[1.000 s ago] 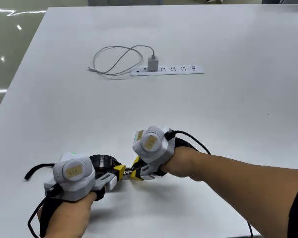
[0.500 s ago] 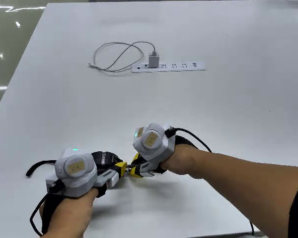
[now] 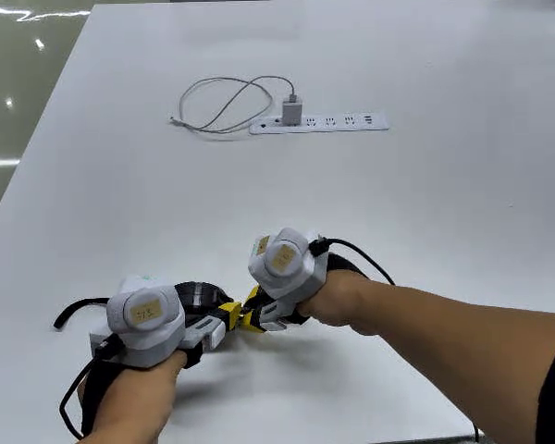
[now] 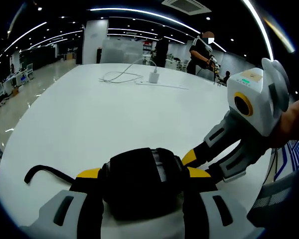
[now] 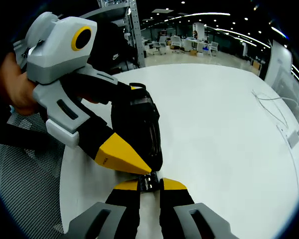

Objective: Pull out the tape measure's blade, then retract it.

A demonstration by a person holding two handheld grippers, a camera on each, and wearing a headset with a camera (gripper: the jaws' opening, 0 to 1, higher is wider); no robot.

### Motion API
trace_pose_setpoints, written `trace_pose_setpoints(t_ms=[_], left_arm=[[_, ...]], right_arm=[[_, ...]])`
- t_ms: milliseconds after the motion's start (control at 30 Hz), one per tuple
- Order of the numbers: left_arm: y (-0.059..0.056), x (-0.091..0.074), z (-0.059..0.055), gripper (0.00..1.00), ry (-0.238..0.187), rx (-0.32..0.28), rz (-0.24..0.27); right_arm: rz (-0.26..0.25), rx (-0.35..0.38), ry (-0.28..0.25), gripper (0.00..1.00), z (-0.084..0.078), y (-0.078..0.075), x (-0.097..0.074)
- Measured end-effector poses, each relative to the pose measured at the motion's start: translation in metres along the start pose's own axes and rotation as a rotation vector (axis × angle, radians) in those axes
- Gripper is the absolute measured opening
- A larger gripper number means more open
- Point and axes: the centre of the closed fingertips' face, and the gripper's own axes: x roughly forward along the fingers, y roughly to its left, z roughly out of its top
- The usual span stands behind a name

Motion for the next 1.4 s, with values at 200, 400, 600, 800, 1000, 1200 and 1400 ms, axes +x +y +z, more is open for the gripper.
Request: trace_pose_setpoints(t_ms=[200, 400, 600, 800, 1000, 1200, 1400], left_arm=[[-0.0011, -0.0011, -0.0016, 0.6, 0.016, 0.014, -0.015], [-0.0014, -0.0014, -0.0021, 0.6, 0.011, 0.012, -0.005], [-0.0007, -0.0002, -0.0018, 0.6, 0.013, 0.003, 0.009], [-0.001, -0.0007, -0.0018, 0.6, 0.011, 0.004, 0.004], [-0.0009, -0.0006, -0.002, 0.6, 0.012, 0.004, 0.001], [-0.0012, -0.0006, -0.0022, 0.6, 0.013, 0.007, -0.001], [-0.0013, -0.0006, -0.0018, 0.61, 0.013, 0.009, 0.001]], right_arm=[[0.0, -0.03, 0.002, 0.1, -0.0006, 0.0013, 0.0002], [-0.001, -0.01, -0.013, 0.11, 0.0008, 0.0007, 0.0008], [-0.001, -0.026, -0.01, 0.12, -0.0004, -0.0006, 0.0001], [0.0, -0.044, -0.021, 0.11, -0.0013, -0.0004, -0.0001], [0.01, -0.036, -0.033, 0.1, 0.0013, 0.0002, 0.0016], [0.003, -0.046, -0.031, 0.1, 0.0031, 0.0013, 0.0026], [-0.016, -0.02, -0.057, 0.11, 0.0035, 0.0004, 0.0028]])
